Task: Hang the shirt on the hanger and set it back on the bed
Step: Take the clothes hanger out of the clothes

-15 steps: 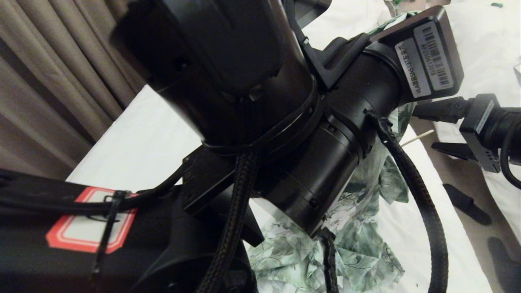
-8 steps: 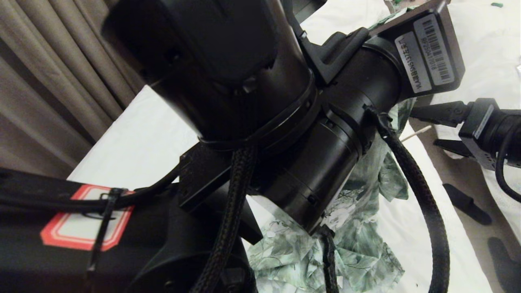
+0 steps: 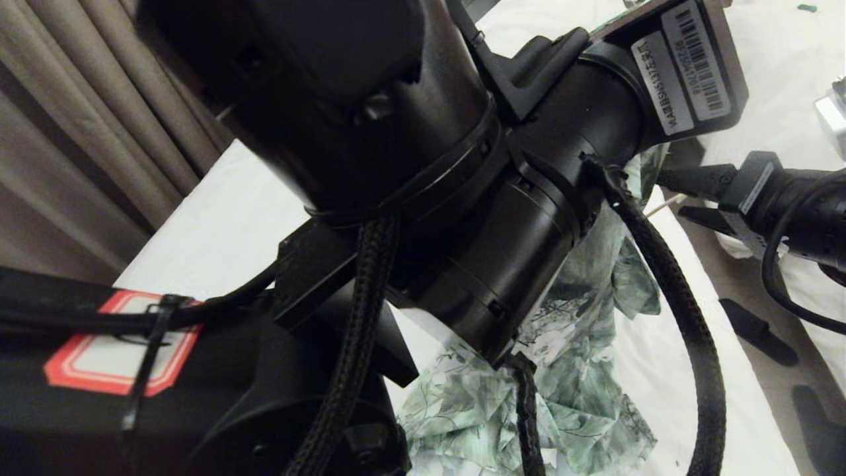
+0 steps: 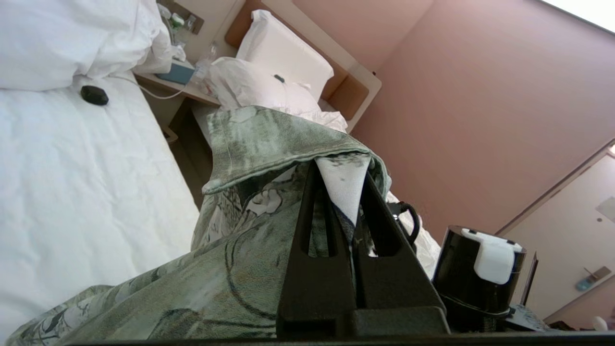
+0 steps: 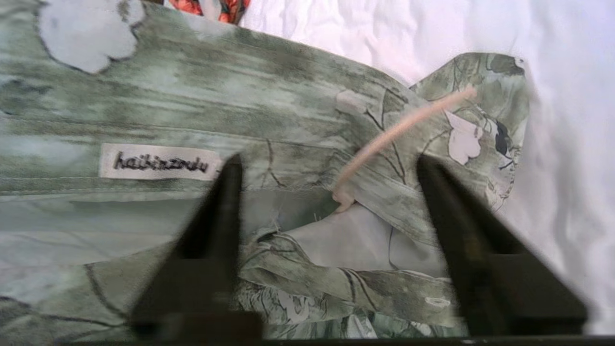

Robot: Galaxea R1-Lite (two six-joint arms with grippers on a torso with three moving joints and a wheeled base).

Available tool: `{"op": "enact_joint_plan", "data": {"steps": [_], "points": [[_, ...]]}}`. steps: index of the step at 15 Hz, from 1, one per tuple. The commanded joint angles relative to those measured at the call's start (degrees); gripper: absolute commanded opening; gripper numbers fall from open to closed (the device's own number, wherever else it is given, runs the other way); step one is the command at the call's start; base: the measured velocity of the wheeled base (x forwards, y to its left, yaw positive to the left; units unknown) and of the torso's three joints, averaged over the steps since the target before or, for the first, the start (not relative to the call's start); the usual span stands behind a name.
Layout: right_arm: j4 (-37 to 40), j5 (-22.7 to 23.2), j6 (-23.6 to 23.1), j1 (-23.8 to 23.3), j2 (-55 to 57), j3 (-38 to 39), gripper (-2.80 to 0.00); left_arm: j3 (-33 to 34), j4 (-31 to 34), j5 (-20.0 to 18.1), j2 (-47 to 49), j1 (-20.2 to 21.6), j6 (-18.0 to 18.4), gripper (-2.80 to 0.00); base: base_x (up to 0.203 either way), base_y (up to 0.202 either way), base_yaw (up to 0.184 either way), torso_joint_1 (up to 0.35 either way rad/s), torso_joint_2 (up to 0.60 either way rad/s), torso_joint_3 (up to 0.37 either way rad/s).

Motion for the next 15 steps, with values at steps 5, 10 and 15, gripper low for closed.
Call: {"op": "enact_joint_plan", "data": {"steps": [5, 10, 15], "points": [[-3.0, 1.9, 0.12, -0.13, 2.33, -0.79, -2.8, -0.03, -0.27, 0.06, -0.77, 0.11, 0.0, -2.8, 0.0, 0.0, 0.0, 0.0, 0.0, 0.0], [-2.51, 2.06, -0.15, -0.82, -0.33, -4.17, -2.8, 0.62, -0.36, 0.06, -0.95, 0.67, -0.09, -2.8, 0.0, 0.0, 0.0, 0.0, 0.0, 0.0], [6.97, 1.97, -0.13, -1.13, -2.02, -7.33, -2.8, 0.76, -0.36, 0.06, -1.03, 0.98, -0.09, -2.8, 0.0, 0.0, 0.0, 0.0, 0.0, 0.0]]}}
